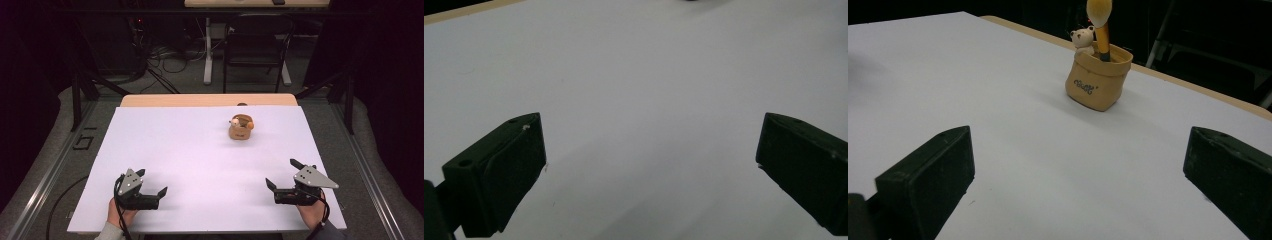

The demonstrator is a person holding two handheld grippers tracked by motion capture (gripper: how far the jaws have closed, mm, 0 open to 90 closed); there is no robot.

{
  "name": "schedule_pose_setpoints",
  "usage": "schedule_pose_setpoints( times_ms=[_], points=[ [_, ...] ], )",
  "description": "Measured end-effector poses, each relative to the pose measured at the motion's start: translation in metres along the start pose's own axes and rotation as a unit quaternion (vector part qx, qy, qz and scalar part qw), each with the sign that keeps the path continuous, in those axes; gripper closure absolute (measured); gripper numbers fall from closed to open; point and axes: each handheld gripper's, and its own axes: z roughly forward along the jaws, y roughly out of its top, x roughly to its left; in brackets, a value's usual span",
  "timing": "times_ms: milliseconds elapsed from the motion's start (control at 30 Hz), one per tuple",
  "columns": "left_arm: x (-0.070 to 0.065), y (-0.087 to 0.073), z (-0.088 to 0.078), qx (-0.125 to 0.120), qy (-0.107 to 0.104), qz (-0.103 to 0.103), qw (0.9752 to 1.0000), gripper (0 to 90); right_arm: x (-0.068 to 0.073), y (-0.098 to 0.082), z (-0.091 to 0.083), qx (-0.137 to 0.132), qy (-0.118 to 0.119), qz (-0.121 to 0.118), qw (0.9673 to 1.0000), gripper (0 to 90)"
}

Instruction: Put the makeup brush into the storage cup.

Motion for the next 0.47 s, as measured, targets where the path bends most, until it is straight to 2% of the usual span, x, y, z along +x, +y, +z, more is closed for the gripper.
schedule_pose_setpoints(
  times_ms=[200, 467],
  points=[
    [0.0003, -0.0006, -0.0068, -0.008, 0.005, -0.002, 1.0, 0.0, 0.0007, -0.0021, -0.0012, 0.009, -0.002, -0.003, 1.0, 0.0],
    [0.0017, 0.0009, -0.0055, -0.009, 0.01, -0.001, 0.9999, 0.0, 0.0007, -0.0039, 0.0023, 0.015, 0.003, -0.007, 0.9999, 0.0]
  ],
)
